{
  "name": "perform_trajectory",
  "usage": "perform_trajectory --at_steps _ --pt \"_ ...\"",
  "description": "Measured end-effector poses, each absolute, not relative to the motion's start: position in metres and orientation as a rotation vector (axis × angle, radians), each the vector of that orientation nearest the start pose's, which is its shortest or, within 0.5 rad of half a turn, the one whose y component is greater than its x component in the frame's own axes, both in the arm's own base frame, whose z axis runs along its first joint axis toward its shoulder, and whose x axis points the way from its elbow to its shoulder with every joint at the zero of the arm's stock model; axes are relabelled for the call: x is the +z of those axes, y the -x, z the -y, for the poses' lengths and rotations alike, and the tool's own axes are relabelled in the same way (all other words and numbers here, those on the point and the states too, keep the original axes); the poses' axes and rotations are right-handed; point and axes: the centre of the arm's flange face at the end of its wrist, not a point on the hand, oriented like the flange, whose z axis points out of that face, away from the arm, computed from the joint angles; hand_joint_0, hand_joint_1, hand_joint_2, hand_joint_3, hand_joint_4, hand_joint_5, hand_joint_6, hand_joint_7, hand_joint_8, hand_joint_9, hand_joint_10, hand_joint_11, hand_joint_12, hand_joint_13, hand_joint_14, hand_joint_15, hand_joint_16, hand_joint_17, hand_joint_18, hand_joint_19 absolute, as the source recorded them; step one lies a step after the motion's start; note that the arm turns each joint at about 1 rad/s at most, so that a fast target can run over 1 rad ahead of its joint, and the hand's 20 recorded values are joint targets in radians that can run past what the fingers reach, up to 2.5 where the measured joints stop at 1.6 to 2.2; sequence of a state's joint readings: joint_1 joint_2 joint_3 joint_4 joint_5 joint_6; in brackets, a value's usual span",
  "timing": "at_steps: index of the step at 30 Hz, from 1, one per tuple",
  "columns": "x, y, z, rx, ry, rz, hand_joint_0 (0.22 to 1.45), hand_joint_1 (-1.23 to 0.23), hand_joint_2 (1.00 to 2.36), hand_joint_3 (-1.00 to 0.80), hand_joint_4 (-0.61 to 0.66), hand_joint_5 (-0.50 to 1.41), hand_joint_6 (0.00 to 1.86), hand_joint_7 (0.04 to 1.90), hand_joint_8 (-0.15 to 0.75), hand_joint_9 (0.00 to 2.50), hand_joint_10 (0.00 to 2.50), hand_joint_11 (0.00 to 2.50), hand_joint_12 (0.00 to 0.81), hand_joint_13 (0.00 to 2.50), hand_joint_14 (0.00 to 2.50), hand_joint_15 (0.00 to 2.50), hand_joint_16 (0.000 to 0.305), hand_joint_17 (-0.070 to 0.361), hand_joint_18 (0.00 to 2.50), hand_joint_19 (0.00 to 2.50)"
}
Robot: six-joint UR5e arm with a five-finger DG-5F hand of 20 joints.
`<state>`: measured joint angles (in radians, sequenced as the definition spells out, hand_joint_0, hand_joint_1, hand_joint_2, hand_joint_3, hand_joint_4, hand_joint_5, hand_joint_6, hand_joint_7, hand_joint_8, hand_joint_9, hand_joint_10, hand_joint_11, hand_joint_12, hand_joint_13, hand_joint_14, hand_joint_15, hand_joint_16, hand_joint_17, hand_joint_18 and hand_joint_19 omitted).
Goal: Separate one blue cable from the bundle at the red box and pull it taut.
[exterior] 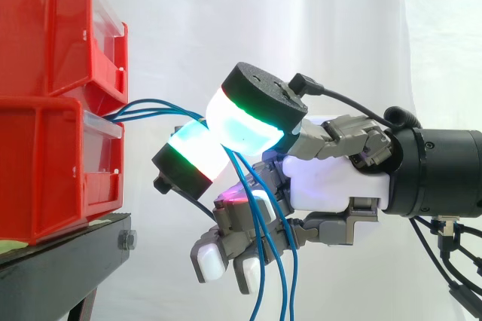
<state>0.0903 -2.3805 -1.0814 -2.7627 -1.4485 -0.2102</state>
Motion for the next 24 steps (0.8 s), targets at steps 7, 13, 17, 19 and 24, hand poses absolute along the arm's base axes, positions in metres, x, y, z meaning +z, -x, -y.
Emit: perform_trajectory --at_steps 7,13,17,19,24 --pt "0.2386 -0.7944 0.0741 1.056 -1.038 -1.230 0.68 -1.02 1.00 -0.50 0.00 -0.11 0.92 1.27 0.357 1.28 0.02 1.28 0.386 1.01 0.02 0.63 0.046 0.103 1.01 0.69" --pt "0.2389 -0.7944 0.0741 1.056 -1.038 -1.230 0.64 -1.04 1.00 -0.50 0.01 -0.10 0.92 1.26 0.364 1.29 0.03 1.28 0.387 1.01 0.03 0.63 0.046 0.104 1.01 0.70" --pt "0.2392 -0.7945 0.0741 1.056 -1.037 -1.229 0.68 -1.04 1.00 -0.50 -0.04 -0.10 0.91 1.28 0.359 1.30 0.02 1.29 0.384 1.01 0.02 0.63 0.046 0.103 1.01 0.68" --pt "0.2391 -0.7945 0.0741 1.057 -1.037 -1.228 0.69 -1.04 1.00 -0.50 -0.06 -0.10 0.92 1.28 0.360 1.30 0.03 1.30 0.384 1.02 0.02 0.62 0.046 0.103 1.01 0.68" --pt "0.2394 -0.7945 0.0740 1.058 -1.037 -1.228 0.65 -1.06 1.00 -0.50 -0.02 -0.10 0.92 1.24 0.352 1.29 0.03 1.29 0.384 1.02 0.02 0.63 0.046 0.103 1.01 0.69"
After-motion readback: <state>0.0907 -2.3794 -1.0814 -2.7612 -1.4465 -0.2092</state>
